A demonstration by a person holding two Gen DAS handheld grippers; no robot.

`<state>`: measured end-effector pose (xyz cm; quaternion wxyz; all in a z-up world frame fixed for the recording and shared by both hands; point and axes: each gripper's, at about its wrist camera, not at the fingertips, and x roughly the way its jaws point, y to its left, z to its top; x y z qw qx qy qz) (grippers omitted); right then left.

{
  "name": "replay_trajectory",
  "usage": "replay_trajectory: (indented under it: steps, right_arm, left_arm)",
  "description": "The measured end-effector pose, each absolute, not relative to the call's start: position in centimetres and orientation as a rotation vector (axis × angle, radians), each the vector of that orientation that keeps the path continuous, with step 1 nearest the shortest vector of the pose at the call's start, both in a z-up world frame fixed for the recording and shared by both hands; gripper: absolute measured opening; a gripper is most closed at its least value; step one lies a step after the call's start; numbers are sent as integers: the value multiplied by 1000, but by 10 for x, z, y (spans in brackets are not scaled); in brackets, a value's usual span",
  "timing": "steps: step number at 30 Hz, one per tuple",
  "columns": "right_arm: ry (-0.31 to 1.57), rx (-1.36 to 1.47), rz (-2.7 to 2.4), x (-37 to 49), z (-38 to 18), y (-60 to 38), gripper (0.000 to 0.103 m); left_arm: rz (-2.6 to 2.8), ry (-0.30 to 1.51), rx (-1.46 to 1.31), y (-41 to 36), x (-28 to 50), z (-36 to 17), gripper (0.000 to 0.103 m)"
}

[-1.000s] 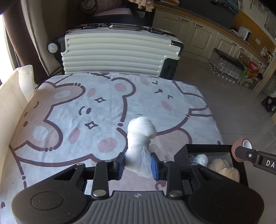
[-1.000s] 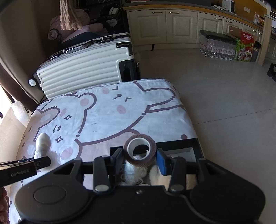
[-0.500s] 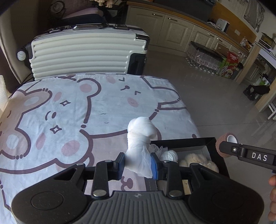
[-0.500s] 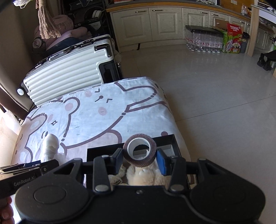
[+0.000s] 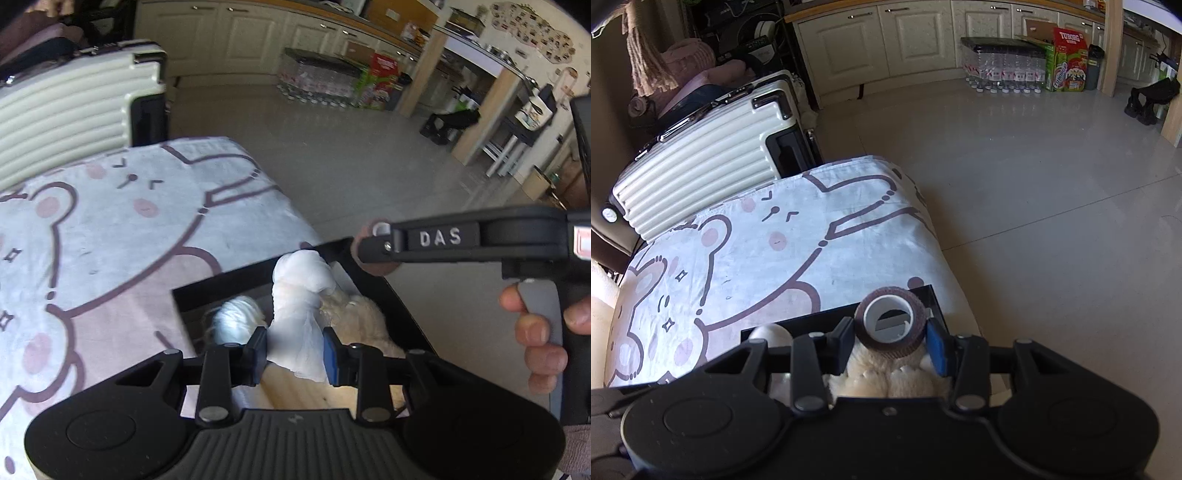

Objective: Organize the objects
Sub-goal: 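Carry the cloth bundle and tape roll with both tools down into the black box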

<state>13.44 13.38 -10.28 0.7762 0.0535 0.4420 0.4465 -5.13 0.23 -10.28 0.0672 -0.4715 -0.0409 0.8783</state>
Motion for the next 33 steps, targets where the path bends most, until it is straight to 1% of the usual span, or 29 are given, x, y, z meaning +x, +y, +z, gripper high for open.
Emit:
replay_trajectory:
  steps: [8, 16, 20, 24, 26, 30, 33]
  right_arm:
    - [984, 129, 953, 146, -116, 147, 43]
    - [1003, 59, 949, 150, -130, 170, 43]
    - [1014, 35, 945, 152, -136, 178, 43]
    - [1006, -3, 938, 150, -140, 186, 43]
    - [1000, -16, 932, 148, -141, 189, 44]
    - [996, -18, 931, 147, -139, 189, 48]
    - [989, -15, 928, 146, -136, 187, 50]
  left_arm:
    - [2558, -117, -1498, 7, -73, -132, 33]
    - [2568, -94, -1653, -6, -92, -155, 33]
    - [2584, -114, -1670, -12, -97, -156, 33]
    - [2578, -73, -1670, -10, -100, -158, 33]
    - [2578, -73, -1665, -9, -100, -158, 35]
    - [2557, -70, -1647, -7, -98, -158, 41]
    - [2562, -85, -1648, -8, -98, -157, 43]
